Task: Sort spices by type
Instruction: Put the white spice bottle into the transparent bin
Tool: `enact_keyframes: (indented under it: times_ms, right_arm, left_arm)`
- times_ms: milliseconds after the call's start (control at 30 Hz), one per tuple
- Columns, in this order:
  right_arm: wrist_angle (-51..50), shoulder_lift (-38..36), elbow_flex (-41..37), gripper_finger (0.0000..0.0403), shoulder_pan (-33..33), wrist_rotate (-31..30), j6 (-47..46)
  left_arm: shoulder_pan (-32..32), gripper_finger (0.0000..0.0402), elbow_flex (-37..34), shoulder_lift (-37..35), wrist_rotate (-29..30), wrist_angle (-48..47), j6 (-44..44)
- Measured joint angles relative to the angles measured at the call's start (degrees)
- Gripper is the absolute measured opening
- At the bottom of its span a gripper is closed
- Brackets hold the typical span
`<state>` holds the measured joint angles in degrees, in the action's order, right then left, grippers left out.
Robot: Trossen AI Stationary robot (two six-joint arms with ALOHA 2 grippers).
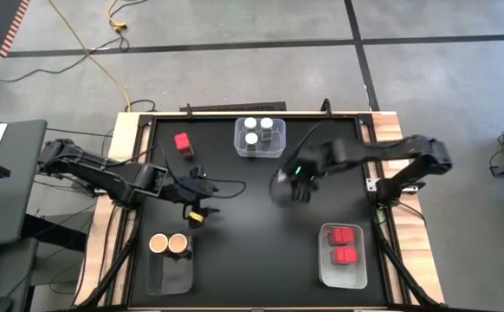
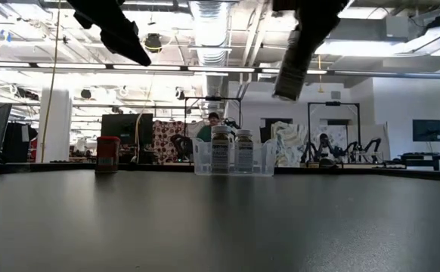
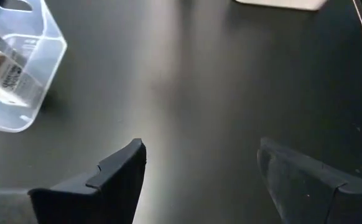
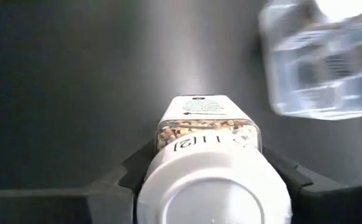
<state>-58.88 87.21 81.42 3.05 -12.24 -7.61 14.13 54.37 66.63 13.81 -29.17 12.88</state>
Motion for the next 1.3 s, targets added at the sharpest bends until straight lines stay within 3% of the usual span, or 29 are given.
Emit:
enact_keyframes:
  times_ms: [200,400,767,1300]
  right_arm:
    - [5.23,-6.64,-3.87,0.0221,-13.78,3.95,11.70]
    - [5.86,-0.64,1.22,0.0221,-22.95,10.66,23.69]
    - [4.04,14.73,10.43,0.0221,-28.26,11.42,35.11]
    - [7.71,22.83,12.44,0.0221,-30.97,14.28,36.66]
  left_arm:
    - [-3.37,0.0296,0.00,0.00,0.64,2.69,-0.09]
    - [-5.87,0.0296,0.00,0.00,0.77,3.63,-0.07]
    - [-6.80,0.0296,0.00,0.00,0.54,3.56,1.45]
    - [-6.80,0.0296,0.00,0.00,5.05,3.02,3.31]
